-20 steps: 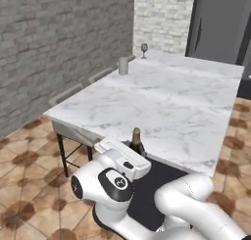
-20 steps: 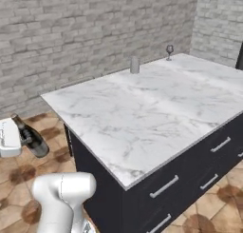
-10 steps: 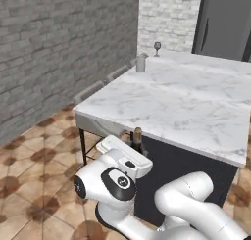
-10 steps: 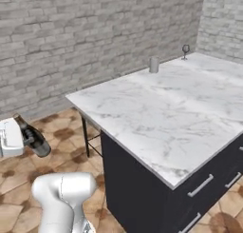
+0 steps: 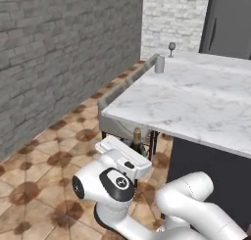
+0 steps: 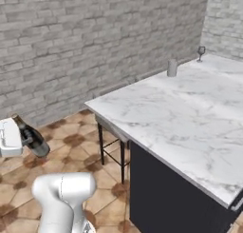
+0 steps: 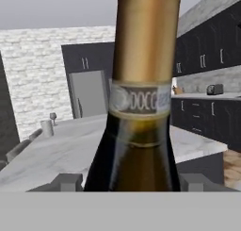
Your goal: There is a wine glass and glass cup on the dining counter. Place the wine bottle next to the wine glass and the juice bottle next to the glass cup.
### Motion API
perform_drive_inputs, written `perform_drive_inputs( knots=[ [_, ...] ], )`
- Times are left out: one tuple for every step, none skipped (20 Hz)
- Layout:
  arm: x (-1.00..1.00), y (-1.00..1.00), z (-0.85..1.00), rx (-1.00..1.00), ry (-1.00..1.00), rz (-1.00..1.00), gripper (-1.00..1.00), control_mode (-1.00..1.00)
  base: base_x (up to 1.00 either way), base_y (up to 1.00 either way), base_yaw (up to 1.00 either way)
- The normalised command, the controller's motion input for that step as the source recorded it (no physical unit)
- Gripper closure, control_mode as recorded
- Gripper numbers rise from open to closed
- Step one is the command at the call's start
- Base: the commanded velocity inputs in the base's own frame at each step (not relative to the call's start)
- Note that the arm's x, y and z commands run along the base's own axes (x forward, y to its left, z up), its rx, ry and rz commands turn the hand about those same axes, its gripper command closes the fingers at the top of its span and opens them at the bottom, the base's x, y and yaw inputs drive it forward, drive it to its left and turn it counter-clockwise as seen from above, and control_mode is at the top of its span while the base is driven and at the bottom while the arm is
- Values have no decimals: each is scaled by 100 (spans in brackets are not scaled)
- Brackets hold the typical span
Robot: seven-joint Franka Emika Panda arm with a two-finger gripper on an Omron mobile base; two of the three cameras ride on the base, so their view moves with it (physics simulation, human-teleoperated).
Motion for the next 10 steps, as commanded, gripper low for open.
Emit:
perform_drive_inputs(
  knots=[
    [0, 0, 0, 0, 0, 0, 100, 100, 34, 74, -17],
    [0, 0, 0, 0, 0, 0, 100, 100, 35, 73, -18],
    [0, 0, 0, 0, 0, 0, 100, 100, 38, 71, -19],
    [0, 0, 0, 0, 0, 0, 100, 100, 39, 70, -19],
    [0, 0, 0, 0, 0, 0, 100, 100, 41, 69, -20],
    [0, 0, 0, 0, 0, 0, 100, 100, 42, 68, -22],
    [0, 0, 0, 0, 0, 0, 100, 100, 42, 67, -22],
    [0, 0, 0, 0, 0, 0, 100, 100, 42, 67, -23],
    [0, 0, 0, 0, 0, 0, 100, 100, 42, 67, -23],
    [0, 0, 0, 0, 0, 0, 100, 100, 42, 67, -23]
  ],
)
